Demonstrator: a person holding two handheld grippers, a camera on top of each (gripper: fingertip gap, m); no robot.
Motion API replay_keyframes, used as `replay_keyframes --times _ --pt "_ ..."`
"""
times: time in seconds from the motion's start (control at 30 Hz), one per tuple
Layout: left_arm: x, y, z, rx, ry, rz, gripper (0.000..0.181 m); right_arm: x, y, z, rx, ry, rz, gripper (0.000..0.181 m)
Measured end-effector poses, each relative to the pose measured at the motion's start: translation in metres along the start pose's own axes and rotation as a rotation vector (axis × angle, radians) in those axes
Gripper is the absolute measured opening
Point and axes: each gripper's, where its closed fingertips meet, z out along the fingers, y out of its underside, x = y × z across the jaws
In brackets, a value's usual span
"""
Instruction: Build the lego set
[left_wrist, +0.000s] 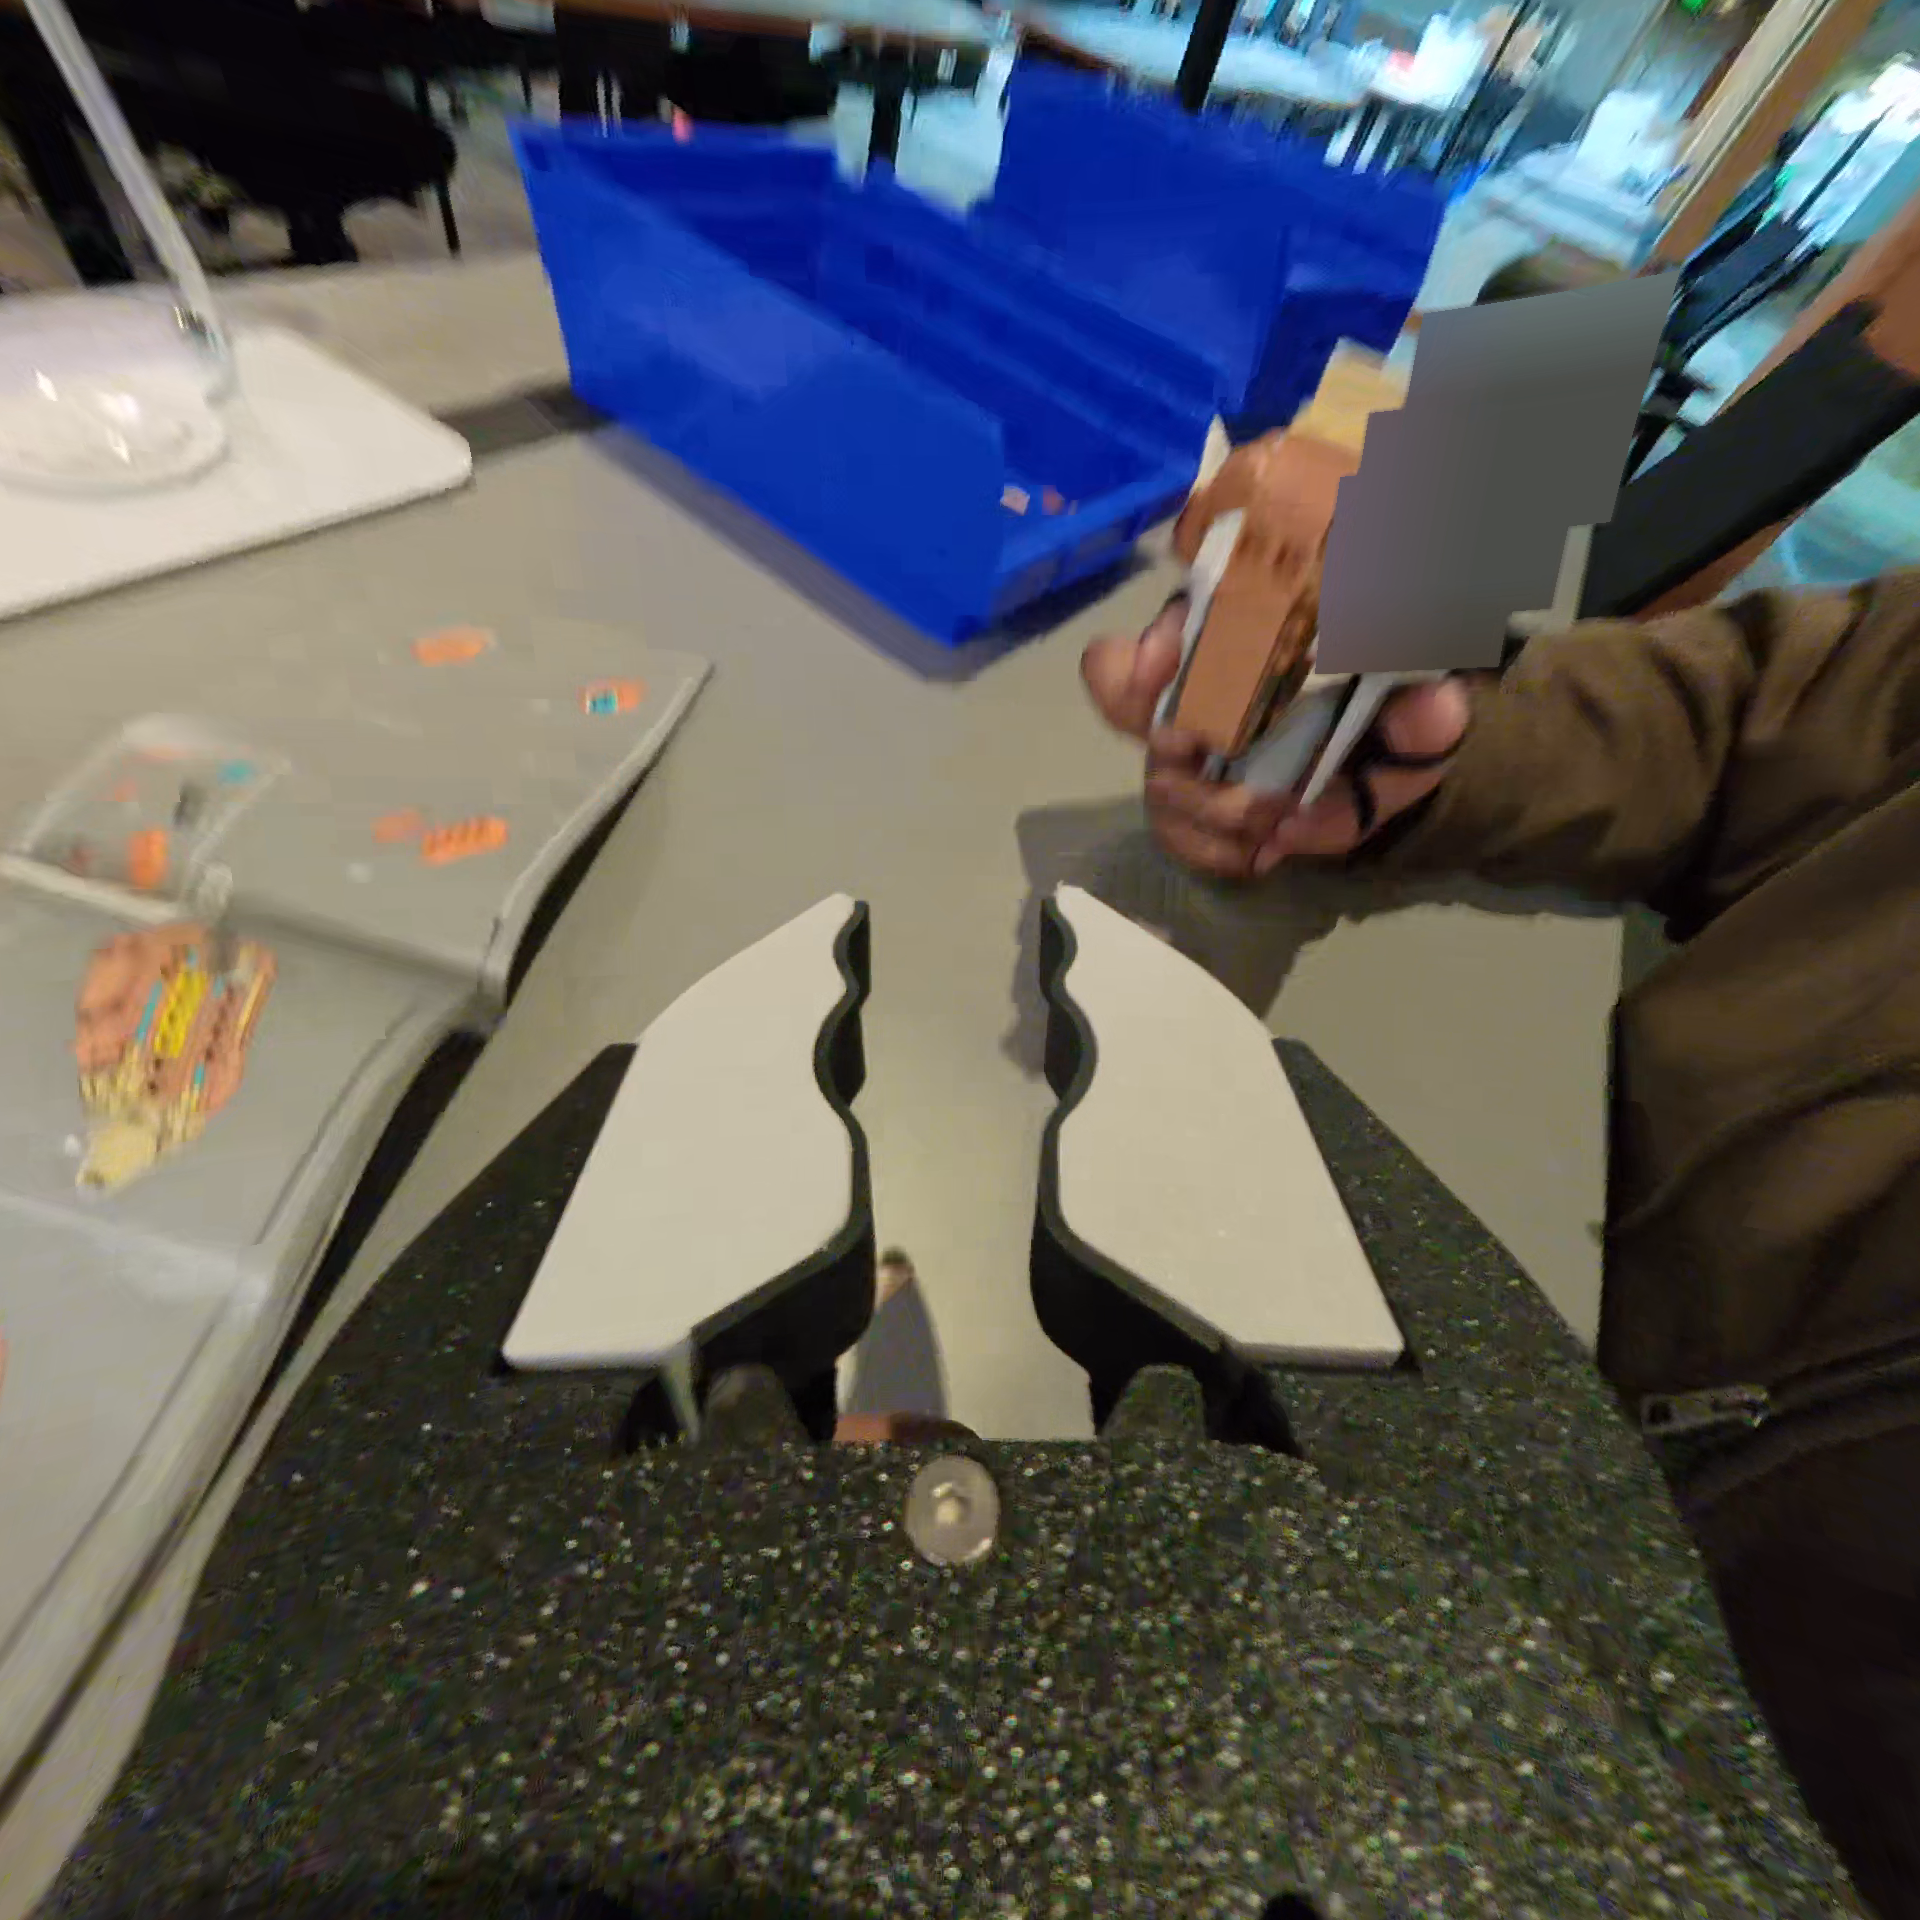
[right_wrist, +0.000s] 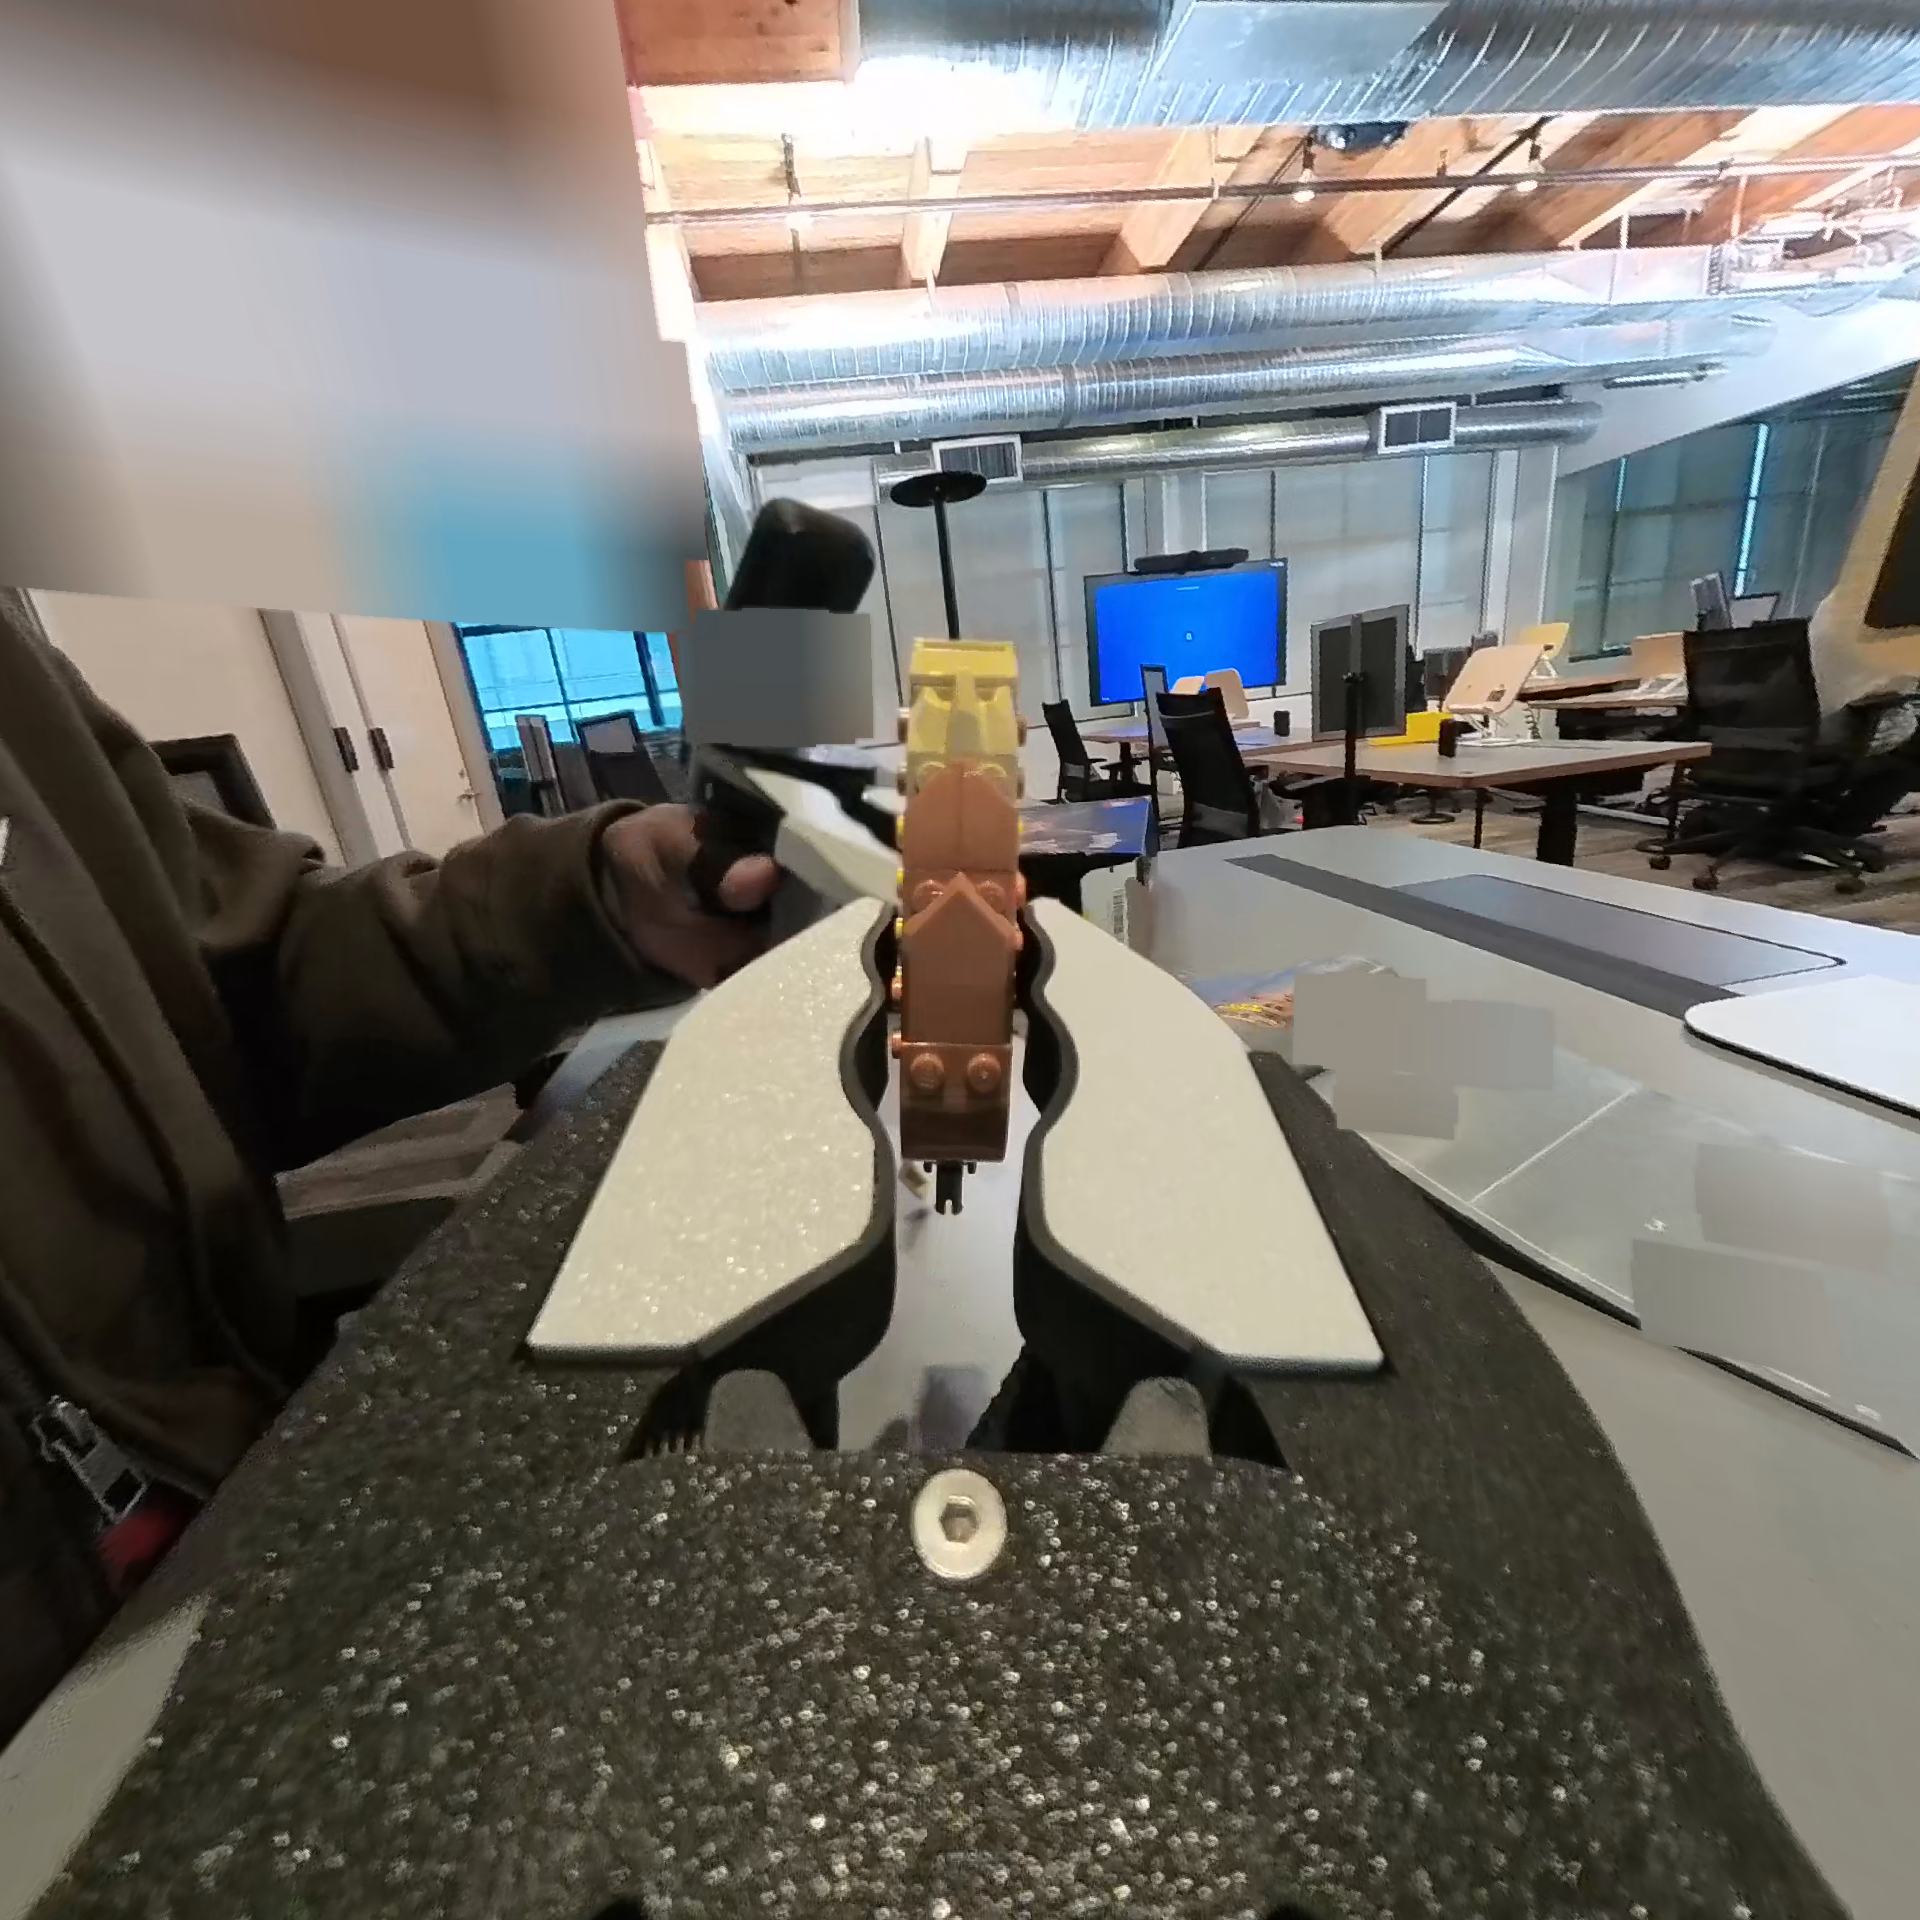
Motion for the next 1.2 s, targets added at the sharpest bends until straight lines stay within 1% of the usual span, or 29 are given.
replay_keyframes --times 0.1,0.17,0.27,0.4,0.5,0.7,0.8,1.1,1.2 --pt "-0.013 0.035 -0.001 -0.145 -0.088 0.057 0.033 0.001 0.002 0.0 -0.011 0.0 -0.005 0.022" --pt "-0.019 0.052 -0.007 -0.227 -0.139 0.097 0.033 0.001 0.005 0.001 -0.021 -0.003 -0.003 0.022" --pt "-0.03 0.071 -0.022 -0.331 -0.212 0.11 0.033 0.002 0.007 0.001 -0.026 -0.004 0.003 0.022" --pt "-0.035 0.091 -0.048 -0.44 -0.274 0.065 0.033 0.003 0.007 0.001 -0.027 -0.002 0.009 0.022" --pt "-0.036 0.099 -0.055 -0.457 -0.305 0.035 0.032 0.002 0.008 0.002 -0.031 -0.003 0.008 0.022" --pt "-0.044 0.111 -0.04 -0.448 -0.365 -0.024 0.032 0.002 0.008 0.002 -0.03 0.0 0.001 0.021" --pt "-0.045 0.114 -0.037 -0.464 -0.377 0.005 0.03 0.001 0.008 0.002 -0.032 -0.002 -0.005 0.021" --pt "-0.03 0.121 -0.024 -0.499 -0.306 0.008 0.03 -0.001 0.009 0.003 -0.035 -0.007 -0.008 0.021" --pt "-0.019 0.119 -0.018 -0.485 -0.25 0.013 0.03 -0.001 0.009 0.003 -0.034 -0.008 -0.008 0.021"
